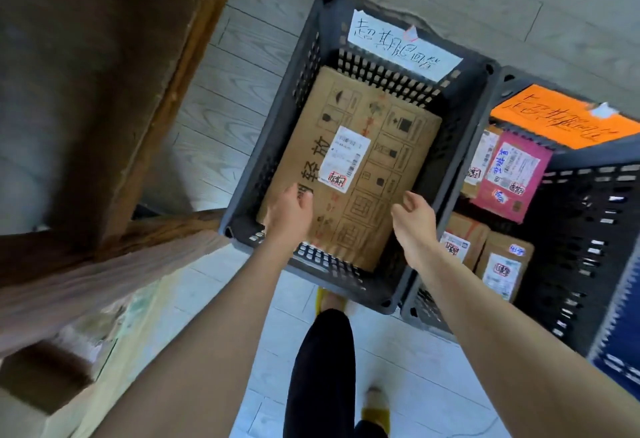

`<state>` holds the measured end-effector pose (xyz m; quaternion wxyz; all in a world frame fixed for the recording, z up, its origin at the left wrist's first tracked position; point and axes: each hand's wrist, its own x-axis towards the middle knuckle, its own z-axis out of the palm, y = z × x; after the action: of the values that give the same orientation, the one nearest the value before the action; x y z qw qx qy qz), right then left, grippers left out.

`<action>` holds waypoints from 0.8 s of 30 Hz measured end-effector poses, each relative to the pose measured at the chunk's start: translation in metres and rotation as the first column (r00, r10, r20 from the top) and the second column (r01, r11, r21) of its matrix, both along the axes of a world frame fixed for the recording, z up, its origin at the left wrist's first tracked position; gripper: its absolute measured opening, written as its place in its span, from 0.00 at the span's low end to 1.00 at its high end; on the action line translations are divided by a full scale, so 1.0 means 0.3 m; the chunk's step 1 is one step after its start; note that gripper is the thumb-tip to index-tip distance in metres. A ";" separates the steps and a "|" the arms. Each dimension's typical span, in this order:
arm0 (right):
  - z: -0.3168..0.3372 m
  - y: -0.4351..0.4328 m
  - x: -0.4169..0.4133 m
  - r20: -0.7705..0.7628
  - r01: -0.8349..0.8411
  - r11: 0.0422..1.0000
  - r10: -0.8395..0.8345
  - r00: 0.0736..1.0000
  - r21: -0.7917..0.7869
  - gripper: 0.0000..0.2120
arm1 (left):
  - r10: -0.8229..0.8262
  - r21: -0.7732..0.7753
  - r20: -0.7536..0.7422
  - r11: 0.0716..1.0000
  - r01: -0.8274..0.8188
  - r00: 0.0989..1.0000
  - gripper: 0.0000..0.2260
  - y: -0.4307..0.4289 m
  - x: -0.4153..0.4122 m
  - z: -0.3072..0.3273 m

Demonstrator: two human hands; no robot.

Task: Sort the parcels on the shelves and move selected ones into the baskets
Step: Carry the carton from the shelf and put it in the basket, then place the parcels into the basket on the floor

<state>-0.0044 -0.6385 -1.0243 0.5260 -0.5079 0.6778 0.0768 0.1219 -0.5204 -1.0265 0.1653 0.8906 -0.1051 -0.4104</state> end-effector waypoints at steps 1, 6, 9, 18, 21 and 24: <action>0.036 0.019 0.006 0.036 -0.019 1.000 0.019 0.999 0.001 0.22 | 0.041 -0.012 -0.015 0.999 -0.041 0.999 0.21 0.016 -0.022 0.038; 0.251 0.151 0.008 0.206 -0.117 0.993 0.115 0.972 0.000 0.20 | 0.233 -0.124 -0.036 0.964 -0.235 0.972 0.20 0.149 -0.133 0.262; 0.421 0.268 -0.019 0.310 -0.227 0.974 0.224 0.924 -0.027 0.19 | 0.361 -0.230 -0.028 0.905 -0.357 0.932 0.19 0.277 -0.212 0.424; 0.914 0.730 -0.146 0.453 -0.547 0.808 0.581 0.676 -0.219 0.16 | 0.676 -0.405 -0.021 0.668 -0.624 0.737 0.11 0.860 -0.560 0.918; 1.036 0.912 -0.161 0.446 -0.665 0.699 0.700 0.559 -0.263 0.16 | 0.790 -0.387 0.026 0.573 -0.723 0.613 0.15 1.084 -0.648 1.042; 1.123 1.112 -0.153 0.490 -0.718 0.638 0.738 0.464 -0.280 0.18 | 0.851 -0.386 0.088 0.509 -0.769 0.518 0.13 1.307 -0.719 1.138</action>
<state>-0.0503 -0.3049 -0.6873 0.6085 -0.7545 0.2100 0.1280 -0.0938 -0.1283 -0.6851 0.4558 0.8441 0.2461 -0.1384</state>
